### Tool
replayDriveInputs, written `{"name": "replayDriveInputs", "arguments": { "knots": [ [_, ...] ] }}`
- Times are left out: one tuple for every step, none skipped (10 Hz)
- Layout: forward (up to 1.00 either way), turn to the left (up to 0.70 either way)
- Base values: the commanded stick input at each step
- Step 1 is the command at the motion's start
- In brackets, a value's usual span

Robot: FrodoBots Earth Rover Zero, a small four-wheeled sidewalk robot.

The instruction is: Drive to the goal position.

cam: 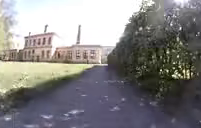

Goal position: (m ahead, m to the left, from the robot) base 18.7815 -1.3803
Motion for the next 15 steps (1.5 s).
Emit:
{"name": "replayDriveInputs", "arguments": {
  "knots": [
    [0.70,0.00],
    [0.70,0.00],
    [0.70,0.00],
    [0.70,0.00],
    [0.70,0.00],
    [0.70,0.00],
    [0.70,0.00],
    [0.70,0.00],
    [0.70,0.00],
    [0.70,0.00],
    [0.70,0.00],
    [0.70,0.00],
    [0.70,0.00],
    [0.70,0.00],
    [0.70,0.00]
  ]
}}
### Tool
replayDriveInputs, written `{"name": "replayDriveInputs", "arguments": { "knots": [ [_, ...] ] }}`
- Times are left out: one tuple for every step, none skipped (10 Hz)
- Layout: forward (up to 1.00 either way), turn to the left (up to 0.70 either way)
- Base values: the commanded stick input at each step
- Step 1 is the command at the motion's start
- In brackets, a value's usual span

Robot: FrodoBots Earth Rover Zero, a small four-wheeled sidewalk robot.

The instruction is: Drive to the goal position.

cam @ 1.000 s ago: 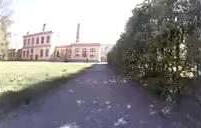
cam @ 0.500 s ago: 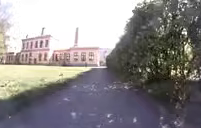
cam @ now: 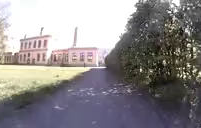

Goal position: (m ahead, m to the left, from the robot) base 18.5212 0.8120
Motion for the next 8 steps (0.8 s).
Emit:
{"name": "replayDriveInputs", "arguments": {
  "knots": [
    [0.70,0.00],
    [0.70,0.00],
    [0.70,0.00],
    [0.70,0.00],
    [0.70,0.00],
    [0.70,0.00],
    [0.70,0.00],
    [0.70,0.00]
  ]
}}
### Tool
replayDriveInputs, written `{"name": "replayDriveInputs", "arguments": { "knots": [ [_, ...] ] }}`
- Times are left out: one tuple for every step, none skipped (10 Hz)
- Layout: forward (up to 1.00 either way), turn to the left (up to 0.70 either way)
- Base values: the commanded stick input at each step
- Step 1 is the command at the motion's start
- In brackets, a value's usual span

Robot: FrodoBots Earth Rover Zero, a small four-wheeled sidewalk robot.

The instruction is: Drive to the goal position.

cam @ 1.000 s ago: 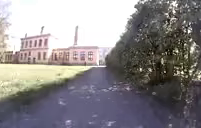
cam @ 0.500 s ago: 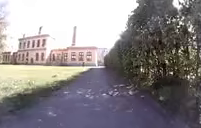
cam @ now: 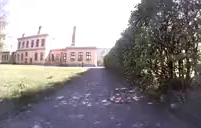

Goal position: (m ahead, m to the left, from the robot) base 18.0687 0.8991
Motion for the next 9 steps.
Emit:
{"name": "replayDriveInputs", "arguments": {
  "knots": [
    [0.70,0.00],
    [0.70,0.00],
    [0.70,0.08],
    [0.70,0.27],
    [0.70,0.32],
    [0.70,0.20],
    [0.70,0.07],
    [0.70,0.00],
    [0.70,0.00]
  ]
}}
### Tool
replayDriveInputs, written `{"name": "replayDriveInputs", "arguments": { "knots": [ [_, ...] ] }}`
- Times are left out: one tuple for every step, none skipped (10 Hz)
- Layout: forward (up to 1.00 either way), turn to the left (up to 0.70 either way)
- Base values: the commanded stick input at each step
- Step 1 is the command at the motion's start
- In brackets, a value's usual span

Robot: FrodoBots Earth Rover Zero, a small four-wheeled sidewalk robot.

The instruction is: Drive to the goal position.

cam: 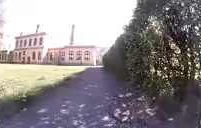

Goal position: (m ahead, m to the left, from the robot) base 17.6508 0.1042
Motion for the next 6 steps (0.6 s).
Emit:
{"name": "replayDriveInputs", "arguments": {
  "knots": [
    [0.70,0.00],
    [0.70,0.00],
    [0.70,0.00],
    [0.70,0.00],
    [0.70,0.00],
    [0.70,0.00]
  ]
}}
